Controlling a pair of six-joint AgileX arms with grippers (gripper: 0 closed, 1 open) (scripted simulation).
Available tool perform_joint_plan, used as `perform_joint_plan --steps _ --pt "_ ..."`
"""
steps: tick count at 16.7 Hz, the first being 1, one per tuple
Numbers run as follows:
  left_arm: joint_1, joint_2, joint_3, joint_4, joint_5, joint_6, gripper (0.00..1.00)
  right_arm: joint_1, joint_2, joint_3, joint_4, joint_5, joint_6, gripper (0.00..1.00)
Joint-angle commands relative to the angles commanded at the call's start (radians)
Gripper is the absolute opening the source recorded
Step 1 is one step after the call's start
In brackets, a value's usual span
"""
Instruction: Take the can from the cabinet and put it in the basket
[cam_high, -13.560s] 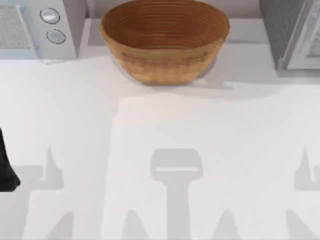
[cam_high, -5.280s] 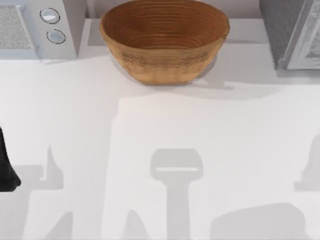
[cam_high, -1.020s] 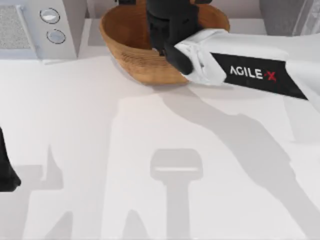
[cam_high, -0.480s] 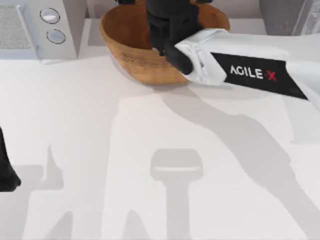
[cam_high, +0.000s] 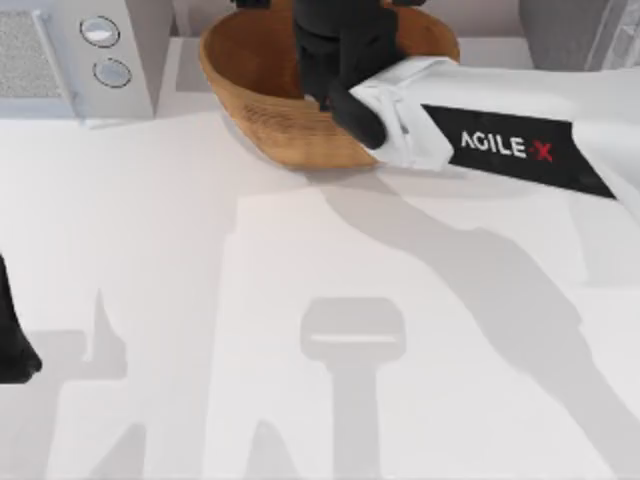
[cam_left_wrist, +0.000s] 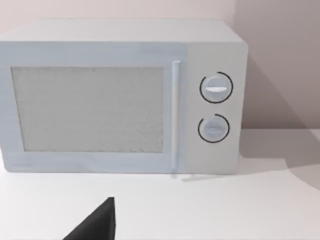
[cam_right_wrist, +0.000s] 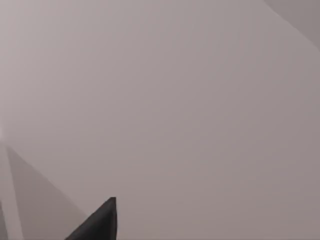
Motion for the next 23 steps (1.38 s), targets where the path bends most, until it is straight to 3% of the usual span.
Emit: perform_joint_plan --steps 8,12,17,23 --pt "0.000 0.000 0.000 0.000 0.000 0.000 1.00 0.002 0.000 0.000 0.000 0.000 0.000 1.00" --pt "0.000 0.000 0.000 0.000 0.000 0.000 1.00 -0.061 -0.102 -0.093 -0.051 -0.040 0.001 1.00" --pt "0.000 0.000 0.000 0.000 0.000 0.000 1.00 -0.219 -0.459 -0.391 -0.200 -0.166 -0.001 1.00" --pt "0.000 0.000 0.000 0.000 0.000 0.000 1.00 -0.411 -1.148 -0.861 -0.389 -0.363 -0.007 1.00"
